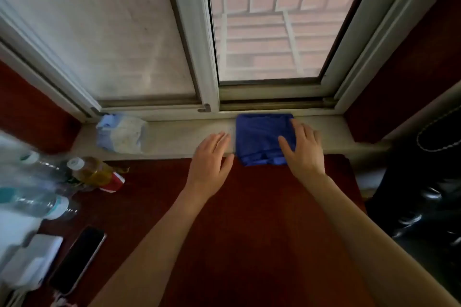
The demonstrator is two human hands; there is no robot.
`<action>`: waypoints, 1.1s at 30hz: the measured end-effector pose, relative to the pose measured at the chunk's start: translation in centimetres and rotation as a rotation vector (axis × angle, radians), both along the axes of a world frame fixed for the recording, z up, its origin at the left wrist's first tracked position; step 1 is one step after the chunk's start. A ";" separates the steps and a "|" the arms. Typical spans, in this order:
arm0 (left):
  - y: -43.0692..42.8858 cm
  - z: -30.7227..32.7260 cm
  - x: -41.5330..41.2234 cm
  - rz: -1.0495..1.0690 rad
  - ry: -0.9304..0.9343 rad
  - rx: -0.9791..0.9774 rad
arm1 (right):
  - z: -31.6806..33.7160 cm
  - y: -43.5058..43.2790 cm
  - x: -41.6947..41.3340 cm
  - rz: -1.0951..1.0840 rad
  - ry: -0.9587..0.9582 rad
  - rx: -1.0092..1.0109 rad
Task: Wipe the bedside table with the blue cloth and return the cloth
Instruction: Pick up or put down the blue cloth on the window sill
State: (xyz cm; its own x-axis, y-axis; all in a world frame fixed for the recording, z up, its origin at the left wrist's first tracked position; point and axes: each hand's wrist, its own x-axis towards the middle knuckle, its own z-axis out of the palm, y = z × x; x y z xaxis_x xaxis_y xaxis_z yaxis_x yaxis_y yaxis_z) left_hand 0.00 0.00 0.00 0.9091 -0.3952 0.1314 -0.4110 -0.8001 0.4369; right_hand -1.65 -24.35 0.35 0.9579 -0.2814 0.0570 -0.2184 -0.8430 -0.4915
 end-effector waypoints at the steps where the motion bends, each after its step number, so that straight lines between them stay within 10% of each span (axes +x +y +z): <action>1: 0.3 -0.4 1.3 -0.017 -0.023 0.010 | -0.4 0.1 1.1 -0.030 0.053 -0.031; 14: 1.3 -6.3 8.8 -0.098 0.024 0.138 | -2.8 3.7 5.1 -0.249 0.368 -0.169; 23: 1.7 -6.6 8.7 -0.135 0.038 0.170 | -1.8 7.3 1.4 -0.678 0.038 0.552; 33: 2.2 -5.5 6.7 -0.164 0.075 0.156 | -1.4 8.1 -5.5 -1.003 0.180 1.232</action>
